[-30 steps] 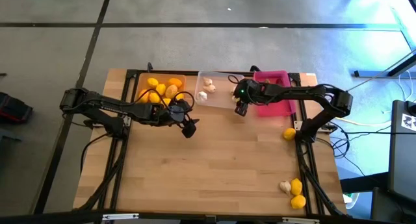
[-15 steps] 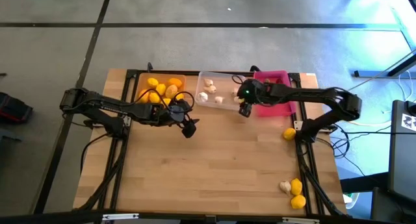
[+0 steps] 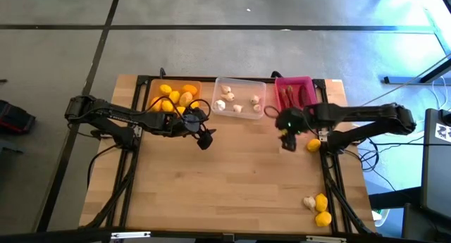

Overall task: Sort produce into baskets
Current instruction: Put the white garlic into the transparent bin

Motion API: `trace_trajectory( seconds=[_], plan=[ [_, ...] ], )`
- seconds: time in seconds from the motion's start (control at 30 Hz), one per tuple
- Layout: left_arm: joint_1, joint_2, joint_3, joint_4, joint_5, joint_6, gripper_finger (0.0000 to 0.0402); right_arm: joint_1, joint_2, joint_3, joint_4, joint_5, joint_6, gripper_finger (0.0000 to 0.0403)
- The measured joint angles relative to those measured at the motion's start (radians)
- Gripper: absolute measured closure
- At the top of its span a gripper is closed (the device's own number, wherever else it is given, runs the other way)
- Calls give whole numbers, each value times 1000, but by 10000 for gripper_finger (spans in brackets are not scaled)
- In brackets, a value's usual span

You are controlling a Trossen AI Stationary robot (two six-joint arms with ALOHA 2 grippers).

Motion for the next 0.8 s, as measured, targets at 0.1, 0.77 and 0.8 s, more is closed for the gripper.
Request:
trace_trajectory(
  seconds=[0.1, 0.77, 0.8],
  plan=[
    [0, 0, 0, 0, 0, 3, 109, 95, -9, 0, -80, 2, 102, 146],
    [0, 0, 0, 0, 0, 3, 109, 329, 7, 0, -346, -70, 448, 146],
    [-1, 0, 0, 0, 0, 3, 109, 348, 8, 0, -332, -92, 459, 146]
  ],
)
